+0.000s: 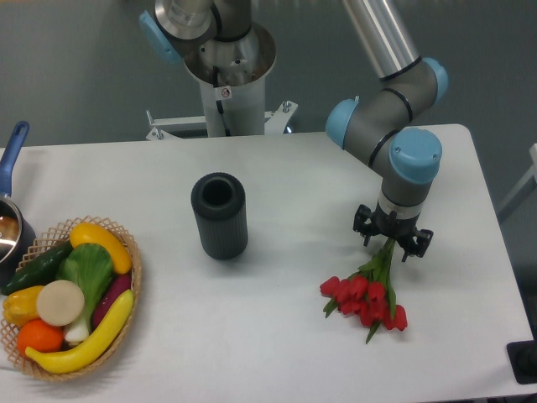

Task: Pick up the flowers from the table
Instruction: 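Descend onto the green stems and close the gripper around them, then lift the gripped red tulips up off the table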

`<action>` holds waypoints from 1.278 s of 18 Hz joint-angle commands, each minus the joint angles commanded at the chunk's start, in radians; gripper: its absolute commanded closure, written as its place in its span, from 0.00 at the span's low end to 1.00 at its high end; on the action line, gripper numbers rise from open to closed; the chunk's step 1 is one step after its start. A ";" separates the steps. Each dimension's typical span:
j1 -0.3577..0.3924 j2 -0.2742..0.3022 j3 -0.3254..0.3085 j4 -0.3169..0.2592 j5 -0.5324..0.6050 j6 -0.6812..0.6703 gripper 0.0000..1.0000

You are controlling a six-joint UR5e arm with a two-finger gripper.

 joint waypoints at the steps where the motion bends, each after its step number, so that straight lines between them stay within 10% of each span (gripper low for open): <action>1: 0.000 0.000 0.000 0.003 0.002 0.000 1.00; 15: 0.005 0.100 -0.023 -0.034 0.014 -0.015 1.00; 23: 0.035 0.244 0.005 -0.239 0.014 -0.011 1.00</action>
